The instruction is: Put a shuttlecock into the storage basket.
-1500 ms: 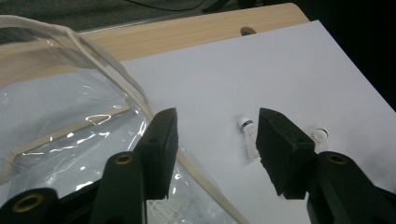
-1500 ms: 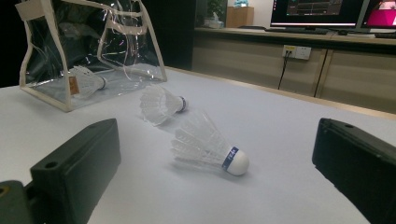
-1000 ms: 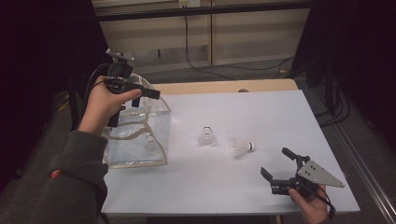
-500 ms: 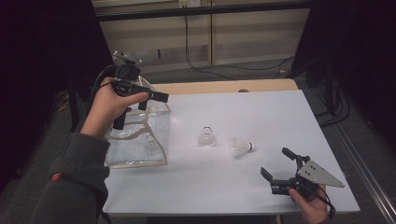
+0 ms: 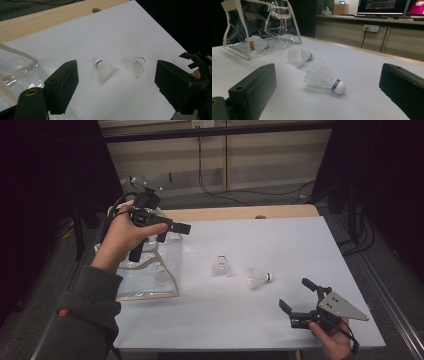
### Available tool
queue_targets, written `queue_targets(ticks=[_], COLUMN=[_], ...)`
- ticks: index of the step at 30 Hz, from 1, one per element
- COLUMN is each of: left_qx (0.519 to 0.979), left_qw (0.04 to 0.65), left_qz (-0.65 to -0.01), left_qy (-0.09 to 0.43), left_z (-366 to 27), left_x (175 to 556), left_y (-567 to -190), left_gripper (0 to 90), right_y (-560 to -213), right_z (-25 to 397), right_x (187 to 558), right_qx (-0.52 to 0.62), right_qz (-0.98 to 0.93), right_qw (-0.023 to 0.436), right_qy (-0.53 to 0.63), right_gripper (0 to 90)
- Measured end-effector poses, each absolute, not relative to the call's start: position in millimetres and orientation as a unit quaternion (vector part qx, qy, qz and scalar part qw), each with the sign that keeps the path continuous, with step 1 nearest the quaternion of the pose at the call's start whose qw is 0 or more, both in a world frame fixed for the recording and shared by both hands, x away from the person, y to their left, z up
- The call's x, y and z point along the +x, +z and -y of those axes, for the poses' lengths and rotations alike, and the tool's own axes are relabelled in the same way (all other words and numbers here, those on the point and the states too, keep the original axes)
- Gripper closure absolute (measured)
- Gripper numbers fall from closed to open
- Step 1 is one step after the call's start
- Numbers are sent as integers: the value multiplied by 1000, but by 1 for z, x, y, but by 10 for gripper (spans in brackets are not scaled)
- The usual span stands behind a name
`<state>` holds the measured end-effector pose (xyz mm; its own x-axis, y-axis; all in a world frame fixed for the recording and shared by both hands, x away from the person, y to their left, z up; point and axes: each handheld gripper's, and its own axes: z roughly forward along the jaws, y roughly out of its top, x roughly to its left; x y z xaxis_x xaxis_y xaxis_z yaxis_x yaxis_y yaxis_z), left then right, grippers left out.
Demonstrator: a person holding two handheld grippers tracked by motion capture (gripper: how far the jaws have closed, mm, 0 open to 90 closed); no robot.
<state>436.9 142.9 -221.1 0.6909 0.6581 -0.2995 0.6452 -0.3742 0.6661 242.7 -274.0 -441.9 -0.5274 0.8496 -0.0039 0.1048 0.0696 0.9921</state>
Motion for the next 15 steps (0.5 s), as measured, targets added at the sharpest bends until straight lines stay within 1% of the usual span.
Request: queue_targets(ticks=[15], left_qx=[840], left_qw=[402], left_qz=[-365], left_qy=[-5], left_z=[-126], left_x=[429], left_y=[-232], left_gripper=[169], right_y=[-442], right_z=[274], right_x=[243], right_qx=[363], right_qz=[-656], right_qw=[322], right_qy=[577], right_gripper=[13])
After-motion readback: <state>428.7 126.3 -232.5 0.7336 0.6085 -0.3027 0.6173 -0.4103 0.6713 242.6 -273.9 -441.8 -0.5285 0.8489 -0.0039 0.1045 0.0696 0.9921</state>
